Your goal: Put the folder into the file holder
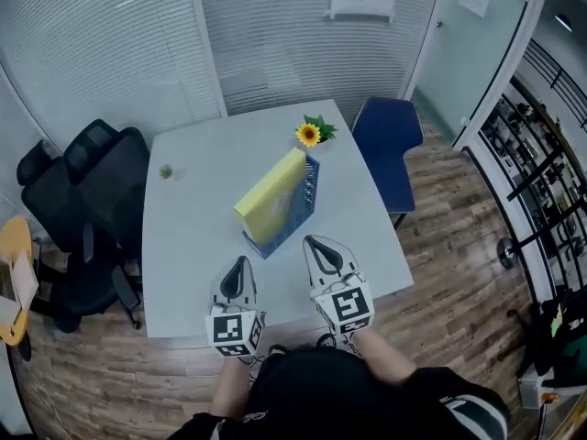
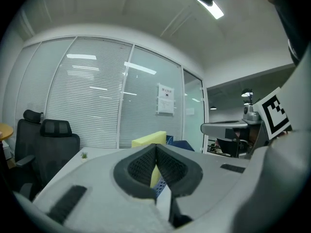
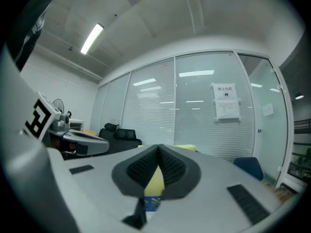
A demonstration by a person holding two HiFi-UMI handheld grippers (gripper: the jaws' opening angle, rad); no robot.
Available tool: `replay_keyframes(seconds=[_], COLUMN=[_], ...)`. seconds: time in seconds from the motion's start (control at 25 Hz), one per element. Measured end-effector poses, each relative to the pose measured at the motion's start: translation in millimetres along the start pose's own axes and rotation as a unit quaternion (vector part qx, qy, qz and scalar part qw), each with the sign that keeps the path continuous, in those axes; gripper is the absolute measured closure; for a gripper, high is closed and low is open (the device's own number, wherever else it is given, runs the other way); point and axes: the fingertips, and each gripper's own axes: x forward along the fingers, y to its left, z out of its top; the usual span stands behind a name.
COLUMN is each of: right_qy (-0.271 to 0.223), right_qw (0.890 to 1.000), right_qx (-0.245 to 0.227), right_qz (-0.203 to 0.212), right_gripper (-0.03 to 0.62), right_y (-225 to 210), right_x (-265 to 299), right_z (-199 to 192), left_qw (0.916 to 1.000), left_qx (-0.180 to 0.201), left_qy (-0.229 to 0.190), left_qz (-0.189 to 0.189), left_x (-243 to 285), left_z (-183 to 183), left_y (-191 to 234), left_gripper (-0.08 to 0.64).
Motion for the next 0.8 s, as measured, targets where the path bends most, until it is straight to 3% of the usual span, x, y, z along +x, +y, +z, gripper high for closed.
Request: replay_keyframes(seconds=[0.8], right_qy=[-0.006], right_qw=[1.0], right_qx=[0.001], right_qz=[-0.002], right_gripper=[0.588], right_y=[-23], right_x=[1], right_z=[-3], left_qw=[0.9998], left_qx=[0.008], left_qy=[0.012], left_qz=[-0.01], left_x=[24], left_z=[-1], left_y=[-20], left_gripper=[0.563])
